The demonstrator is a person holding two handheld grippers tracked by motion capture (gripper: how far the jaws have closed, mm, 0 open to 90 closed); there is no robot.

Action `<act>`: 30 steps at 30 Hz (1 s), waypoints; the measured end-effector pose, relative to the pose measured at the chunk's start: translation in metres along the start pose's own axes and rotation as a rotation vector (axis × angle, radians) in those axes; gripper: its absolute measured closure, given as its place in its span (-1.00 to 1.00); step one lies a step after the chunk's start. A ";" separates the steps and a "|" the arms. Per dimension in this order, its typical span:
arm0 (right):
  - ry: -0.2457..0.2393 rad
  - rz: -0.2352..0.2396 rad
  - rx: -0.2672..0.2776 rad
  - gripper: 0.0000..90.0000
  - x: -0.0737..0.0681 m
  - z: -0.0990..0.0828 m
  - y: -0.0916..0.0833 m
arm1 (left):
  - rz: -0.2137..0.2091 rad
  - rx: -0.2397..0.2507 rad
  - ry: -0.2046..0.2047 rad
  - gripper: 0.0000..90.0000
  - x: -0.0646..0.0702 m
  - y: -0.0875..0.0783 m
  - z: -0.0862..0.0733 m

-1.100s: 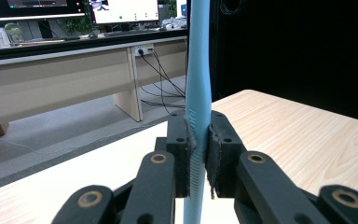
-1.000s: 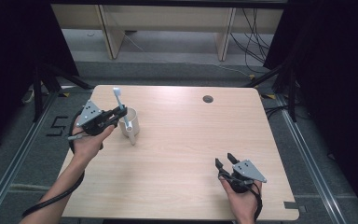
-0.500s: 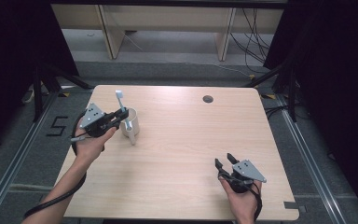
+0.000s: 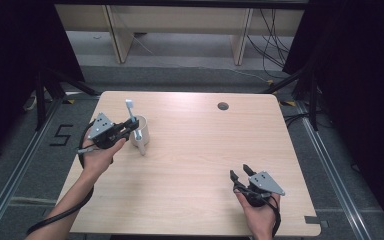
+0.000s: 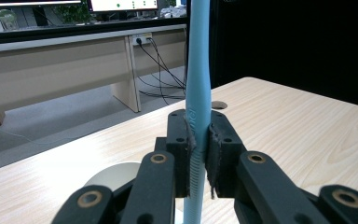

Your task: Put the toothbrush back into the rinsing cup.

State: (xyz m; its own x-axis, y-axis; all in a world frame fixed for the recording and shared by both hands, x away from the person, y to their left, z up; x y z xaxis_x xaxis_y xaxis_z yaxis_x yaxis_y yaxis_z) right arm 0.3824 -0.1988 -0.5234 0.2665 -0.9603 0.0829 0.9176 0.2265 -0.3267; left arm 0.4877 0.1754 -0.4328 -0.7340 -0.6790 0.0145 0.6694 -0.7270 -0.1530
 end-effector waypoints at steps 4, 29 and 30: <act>0.006 0.001 -0.003 0.05 0.000 0.000 0.000 | 0.002 -0.004 -0.001 0.79 0.000 0.001 -0.002; -0.013 0.001 -0.012 0.05 0.000 -0.002 0.000 | 0.008 -0.015 -0.007 0.79 -0.002 0.006 -0.017; -0.013 0.001 -0.013 0.05 -0.001 -0.002 0.000 | 0.008 -0.015 -0.007 0.79 -0.002 0.006 -0.018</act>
State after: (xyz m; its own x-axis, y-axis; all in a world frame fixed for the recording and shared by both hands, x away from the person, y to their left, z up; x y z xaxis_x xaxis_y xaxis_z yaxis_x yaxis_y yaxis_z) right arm 0.3820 -0.1986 -0.5252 0.2714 -0.9578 0.0947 0.9134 0.2253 -0.3389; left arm 0.4912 0.1743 -0.4513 -0.7275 -0.6858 0.0204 0.6736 -0.7197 -0.1682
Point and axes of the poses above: each handheld gripper's, and its own axes: y roughly forward along the jaws, z roughly out of its top, x roughly to its right, the point moved 7 cm from there along y, roughly forward along the jaws, and after that the axes turned 9 degrees about -z, right-handed, at the moved point
